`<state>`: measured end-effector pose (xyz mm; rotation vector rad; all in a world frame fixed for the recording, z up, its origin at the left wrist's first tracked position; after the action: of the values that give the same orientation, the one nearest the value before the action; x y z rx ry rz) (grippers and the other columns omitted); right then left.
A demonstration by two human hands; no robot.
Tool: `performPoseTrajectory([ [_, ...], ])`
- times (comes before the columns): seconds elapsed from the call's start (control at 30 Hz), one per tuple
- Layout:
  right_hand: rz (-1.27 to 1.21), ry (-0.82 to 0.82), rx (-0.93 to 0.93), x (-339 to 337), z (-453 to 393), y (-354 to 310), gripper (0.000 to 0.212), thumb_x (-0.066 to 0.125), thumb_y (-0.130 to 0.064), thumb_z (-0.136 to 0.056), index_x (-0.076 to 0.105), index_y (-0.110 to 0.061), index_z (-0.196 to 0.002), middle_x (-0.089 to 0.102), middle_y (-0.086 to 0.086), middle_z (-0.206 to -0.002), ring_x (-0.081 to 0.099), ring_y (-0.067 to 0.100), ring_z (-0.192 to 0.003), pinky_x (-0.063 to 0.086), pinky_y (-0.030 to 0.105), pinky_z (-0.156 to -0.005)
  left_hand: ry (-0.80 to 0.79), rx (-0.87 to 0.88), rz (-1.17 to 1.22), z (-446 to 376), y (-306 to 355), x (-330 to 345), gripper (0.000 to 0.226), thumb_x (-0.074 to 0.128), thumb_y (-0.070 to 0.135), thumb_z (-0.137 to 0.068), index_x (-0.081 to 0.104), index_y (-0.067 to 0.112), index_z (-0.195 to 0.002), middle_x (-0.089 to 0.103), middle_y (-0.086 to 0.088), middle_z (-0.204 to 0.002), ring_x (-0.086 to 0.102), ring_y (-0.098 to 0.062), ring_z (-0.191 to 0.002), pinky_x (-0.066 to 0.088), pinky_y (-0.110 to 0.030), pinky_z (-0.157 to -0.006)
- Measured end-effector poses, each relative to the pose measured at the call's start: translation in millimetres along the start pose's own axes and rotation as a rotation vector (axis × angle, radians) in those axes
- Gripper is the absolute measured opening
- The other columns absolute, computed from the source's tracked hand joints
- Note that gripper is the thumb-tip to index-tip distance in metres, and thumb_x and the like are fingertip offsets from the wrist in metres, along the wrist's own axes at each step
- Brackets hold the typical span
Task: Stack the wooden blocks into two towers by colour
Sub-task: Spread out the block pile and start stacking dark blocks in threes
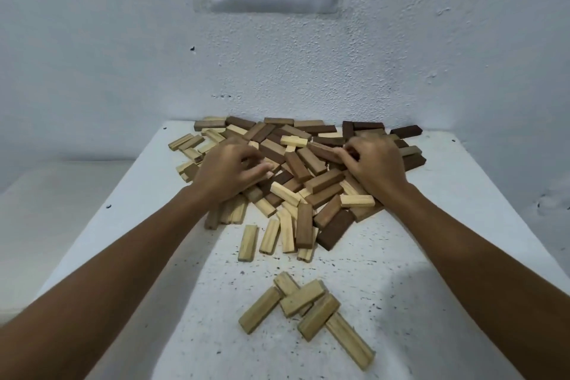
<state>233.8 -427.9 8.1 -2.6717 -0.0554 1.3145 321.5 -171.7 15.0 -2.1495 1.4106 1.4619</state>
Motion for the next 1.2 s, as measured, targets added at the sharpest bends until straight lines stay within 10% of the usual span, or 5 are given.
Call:
performPoseTrajectory([
  [0.33,-0.100,-0.933,-0.334,-72,121,-84,0.122,0.035,-0.094,-0.057,-0.030,-0.039,-0.145,-0.045,-0.008,-0.148,-0.049,0.015,-0.131,-0.031,0.041,-0.104,-0.651,0.268,-0.142,107,76,-13,0.139,0.045,0.095,-0.052,-0.012,0.020,-0.154,-0.024,0.002,-0.160,-0.030,-0.020,-0.144,-0.022,-0.055,-0.112],
  [0.67,-0.168,-0.472,-0.242,-35,52,-40,0.072,0.058,-0.076,-0.071,0.063,-0.029,-0.126,0.055,-0.007,-0.126,0.041,0.008,-0.108,0.033,0.033,-0.089,-0.235,0.270,-0.207,40,44,8,0.080,0.032,0.088,-0.074,0.071,0.029,-0.112,0.061,0.006,-0.129,0.046,-0.021,-0.125,0.035,-0.058,-0.099],
  [0.9,-0.382,-0.158,-0.046,-45,53,-42,0.043,0.055,-0.057,-0.088,0.065,-0.030,-0.121,0.058,-0.010,-0.109,0.052,0.008,-0.103,0.047,0.034,-0.086,0.066,0.091,0.035,37,41,-13,0.056,0.057,0.066,-0.080,0.071,0.021,-0.109,0.065,0.005,-0.113,0.050,-0.016,-0.112,0.045,-0.053,-0.089],
  [1.1,0.078,-0.609,-0.194,-34,98,-38,0.100,0.014,-0.096,-0.066,-0.022,-0.047,-0.146,-0.031,-0.003,-0.154,-0.033,0.021,-0.142,-0.016,0.049,-0.116,-0.231,0.084,-0.224,95,31,2,0.112,0.042,0.095,-0.063,0.020,0.032,-0.153,0.003,-0.006,-0.163,-0.012,-0.028,-0.149,0.000,-0.066,-0.114],
  [1.2,0.021,-0.500,-0.154,-19,84,-31,0.083,0.005,-0.085,-0.080,0.006,-0.043,-0.152,0.006,0.002,-0.162,0.001,0.027,-0.150,0.004,0.054,-0.119,-0.229,0.006,-0.236,79,27,13,0.098,0.031,0.091,-0.074,0.018,0.034,-0.153,0.006,-0.004,-0.163,-0.021,-0.028,-0.147,-0.011,-0.061,-0.114],
])
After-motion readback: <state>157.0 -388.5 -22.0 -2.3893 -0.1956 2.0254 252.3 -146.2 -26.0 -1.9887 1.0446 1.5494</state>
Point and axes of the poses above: each hand's wrist, its own z-axis away from the middle knuckle, its own x-axis out of the palm, y = z × x, the point moved 3 cm from there along -z, towards the middle knuckle
